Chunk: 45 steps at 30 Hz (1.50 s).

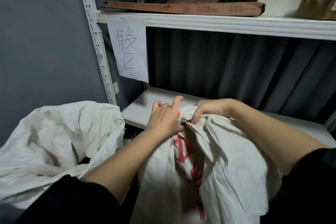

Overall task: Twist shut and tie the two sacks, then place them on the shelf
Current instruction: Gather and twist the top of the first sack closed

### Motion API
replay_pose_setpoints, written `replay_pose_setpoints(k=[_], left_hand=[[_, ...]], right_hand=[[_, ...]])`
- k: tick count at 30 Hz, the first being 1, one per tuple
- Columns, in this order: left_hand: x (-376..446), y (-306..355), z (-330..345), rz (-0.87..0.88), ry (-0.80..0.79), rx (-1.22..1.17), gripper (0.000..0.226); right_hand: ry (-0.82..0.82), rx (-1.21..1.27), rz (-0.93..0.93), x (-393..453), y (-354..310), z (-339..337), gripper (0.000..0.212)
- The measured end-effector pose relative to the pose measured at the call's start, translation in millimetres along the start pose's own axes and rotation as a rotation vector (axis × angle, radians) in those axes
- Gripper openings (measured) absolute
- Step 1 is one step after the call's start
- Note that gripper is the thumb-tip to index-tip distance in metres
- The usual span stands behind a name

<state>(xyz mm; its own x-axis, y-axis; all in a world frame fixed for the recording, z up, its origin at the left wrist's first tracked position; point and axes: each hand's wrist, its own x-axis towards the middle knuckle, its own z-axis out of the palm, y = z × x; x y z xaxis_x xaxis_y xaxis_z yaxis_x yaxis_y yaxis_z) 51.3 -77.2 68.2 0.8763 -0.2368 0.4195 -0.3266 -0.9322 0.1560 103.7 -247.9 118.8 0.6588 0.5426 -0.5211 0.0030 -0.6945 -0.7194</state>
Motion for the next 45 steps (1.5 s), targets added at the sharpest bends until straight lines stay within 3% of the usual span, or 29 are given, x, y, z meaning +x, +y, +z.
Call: replay_pose_setpoints(k=[3, 5, 8, 11, 15, 19, 23, 26, 29, 32, 36, 38, 40, 42, 45], left_hand=[[-12.8, 1.3, 19.0, -0.019, 0.123, 0.002, 0.069], [-24.6, 1.3, 33.4, -0.137, 0.120, -0.086, 0.063], [-35.3, 3.6, 50.2, -0.359, 0.058, -0.382, 0.050], [-32.4, 1.9, 45.3, -0.425, 0.073, -0.655, 0.039], [-32.6, -3.1, 35.8, -0.241, 0.040, -0.502, 0.045], [-35.8, -7.5, 33.7, -0.063, -0.015, -0.154, 0.059], [-33.5, -1.9, 31.9, -0.069, 0.009, -0.075, 0.054], [-32.1, -2.2, 33.9, -0.109, -0.019, 0.012, 0.048], [-25.3, -5.0, 33.9, -0.226, -0.052, 0.002, 0.047], [-15.3, -4.0, 36.2, -0.362, -0.134, -0.055, 0.057], [-1.8, -4.7, 36.1, -0.520, -0.230, -0.104, 0.067], [-1.2, -9.5, 36.1, -0.568, -0.285, -0.092, 0.054], [-2.3, -17.8, 38.3, -0.577, -0.305, -0.177, 0.028], [-3.4, -20.4, 39.0, -0.569, -0.326, -0.250, 0.028], [-0.9, -13.1, 29.6, -0.626, -0.324, -0.160, 0.035]], right_hand=[[-0.123, 0.278, 0.075, 0.7, 17.6, 11.4, 0.024], [-0.148, 0.378, 0.114, 3.7, 24.8, 19.3, 0.029], [-0.164, 0.480, 0.130, 3.9, 25.6, 27.7, 0.026], [-0.157, 0.540, 0.124, 2.2, 23.1, 31.5, 0.024], [-0.161, 0.461, 0.154, -0.1, 24.4, 29.4, 0.028], [-0.166, 0.377, 0.192, 0.9, 28.3, 27.4, 0.033], [-0.162, 0.365, 0.198, 0.8, 31.9, 27.1, 0.029], [-0.048, 0.093, 0.162, -0.4, 29.3, 21.6, 0.035], [0.269, -0.376, 0.100, -1.0, 21.4, 9.4, 0.051], [0.547, -0.576, -0.013, -15.3, -5.6, 0.7, 0.051], [0.664, -0.764, -0.158, -59.5, -58.0, 25.9, 0.042], [0.676, -0.954, -0.212, -72.2, -69.5, 55.5, 0.047], [0.696, -1.069, -0.330, -65.4, -62.0, 92.2, 0.050], [0.720, -1.108, -0.405, -45.9, -40.0, 123.4, 0.059], [0.863, -1.190, -0.348, -4.1, 11.2, 131.5, 0.069]])
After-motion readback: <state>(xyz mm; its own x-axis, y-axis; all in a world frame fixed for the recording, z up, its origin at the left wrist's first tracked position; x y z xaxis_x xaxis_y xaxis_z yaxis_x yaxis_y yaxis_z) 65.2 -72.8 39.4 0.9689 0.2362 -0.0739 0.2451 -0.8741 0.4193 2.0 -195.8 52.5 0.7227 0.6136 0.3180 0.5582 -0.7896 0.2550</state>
